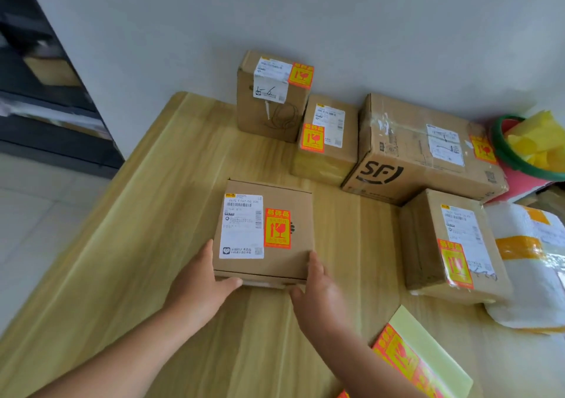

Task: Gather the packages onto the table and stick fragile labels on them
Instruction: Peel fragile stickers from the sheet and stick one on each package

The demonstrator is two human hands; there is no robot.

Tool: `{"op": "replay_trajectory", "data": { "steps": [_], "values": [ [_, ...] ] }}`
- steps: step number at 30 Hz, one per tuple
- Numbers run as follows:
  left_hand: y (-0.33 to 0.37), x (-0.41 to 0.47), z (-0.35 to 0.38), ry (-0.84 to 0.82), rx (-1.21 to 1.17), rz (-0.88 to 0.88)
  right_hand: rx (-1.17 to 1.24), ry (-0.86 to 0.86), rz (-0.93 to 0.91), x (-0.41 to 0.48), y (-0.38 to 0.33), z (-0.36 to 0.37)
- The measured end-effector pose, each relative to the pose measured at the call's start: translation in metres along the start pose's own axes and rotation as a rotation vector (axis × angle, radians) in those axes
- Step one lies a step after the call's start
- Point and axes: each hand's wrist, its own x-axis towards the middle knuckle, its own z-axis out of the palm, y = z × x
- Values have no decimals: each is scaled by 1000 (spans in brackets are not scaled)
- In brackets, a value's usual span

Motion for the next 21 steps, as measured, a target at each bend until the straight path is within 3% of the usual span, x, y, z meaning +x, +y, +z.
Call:
{"op": "replay_trajectory", "data": {
  "steps": [10,21],
  "values": [
    [2,95,-85,86,-72,3,-57,79,-130,93,-106,-1],
    [-46,195,-161,181,-198,-39,-57,38,-284,187,-210,23]
  ]
}}
